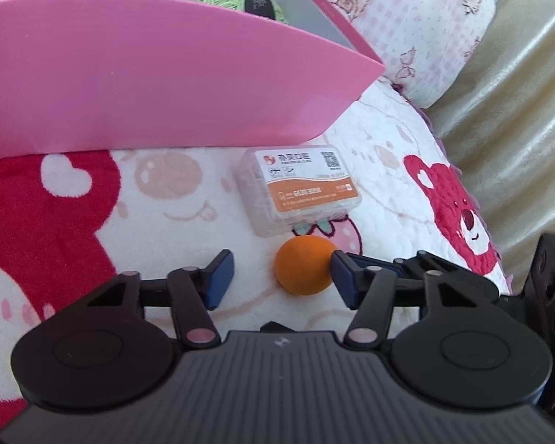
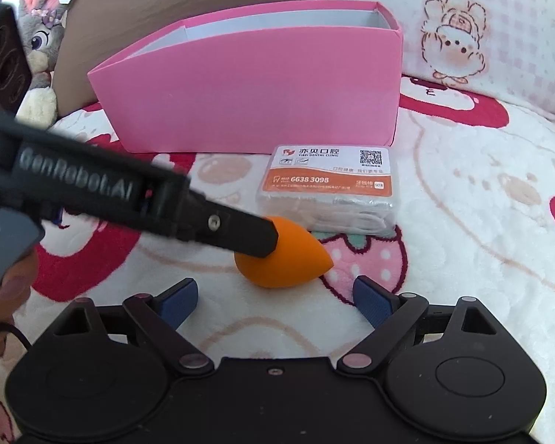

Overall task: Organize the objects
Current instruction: 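Close the left tool fingers on the orange sponge, then lift the orange sponge with the left tool toward the pink box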

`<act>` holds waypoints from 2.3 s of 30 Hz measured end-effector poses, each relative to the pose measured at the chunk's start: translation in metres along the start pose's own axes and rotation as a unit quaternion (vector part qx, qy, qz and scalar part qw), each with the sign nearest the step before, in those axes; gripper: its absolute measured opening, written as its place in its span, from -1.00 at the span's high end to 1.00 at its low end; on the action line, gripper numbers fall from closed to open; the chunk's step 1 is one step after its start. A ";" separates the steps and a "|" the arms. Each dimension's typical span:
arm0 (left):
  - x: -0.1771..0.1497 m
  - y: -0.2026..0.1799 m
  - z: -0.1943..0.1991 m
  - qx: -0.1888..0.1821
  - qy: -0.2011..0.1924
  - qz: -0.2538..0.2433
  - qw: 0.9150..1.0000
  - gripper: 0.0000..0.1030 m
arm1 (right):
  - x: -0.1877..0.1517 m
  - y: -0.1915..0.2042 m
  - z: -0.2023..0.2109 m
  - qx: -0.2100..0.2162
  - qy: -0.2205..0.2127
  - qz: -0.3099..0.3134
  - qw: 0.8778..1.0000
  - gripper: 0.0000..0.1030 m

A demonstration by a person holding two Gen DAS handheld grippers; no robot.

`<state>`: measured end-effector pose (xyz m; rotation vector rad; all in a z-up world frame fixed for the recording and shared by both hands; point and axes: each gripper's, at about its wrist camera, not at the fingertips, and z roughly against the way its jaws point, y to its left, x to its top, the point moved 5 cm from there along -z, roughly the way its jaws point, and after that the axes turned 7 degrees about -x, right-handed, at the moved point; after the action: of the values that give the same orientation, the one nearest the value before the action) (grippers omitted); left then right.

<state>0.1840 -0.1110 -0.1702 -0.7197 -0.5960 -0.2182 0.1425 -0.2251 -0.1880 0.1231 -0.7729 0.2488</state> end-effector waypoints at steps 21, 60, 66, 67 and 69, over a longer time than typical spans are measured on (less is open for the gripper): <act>-0.007 -0.020 0.005 -0.014 0.042 -0.034 0.998 0.29 | 0.011 0.018 0.020 -0.019 -0.021 0.066 0.997 -0.16; 0.018 -0.061 0.079 -0.024 0.090 -0.023 0.995 0.20 | 0.037 0.058 0.086 -0.042 -0.031 0.106 0.993 -0.30; 0.025 -0.068 0.096 -0.029 0.083 -0.029 0.996 0.20 | 0.046 0.058 0.100 -0.023 -0.034 0.080 0.996 -0.27; 0.026 -0.068 0.099 -0.031 0.082 -0.030 0.996 0.20 | 0.048 0.058 0.101 -0.021 -0.034 0.078 0.996 -0.27; 0.027 -0.069 0.104 -0.032 0.079 -0.030 0.996 0.20 | 0.050 0.058 0.106 -0.018 -0.035 0.074 0.996 -0.27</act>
<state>0.1344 -0.0920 -0.0540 -0.7400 -0.4619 -0.3470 0.0901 -0.1813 -0.0766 0.0408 -0.8569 0.3726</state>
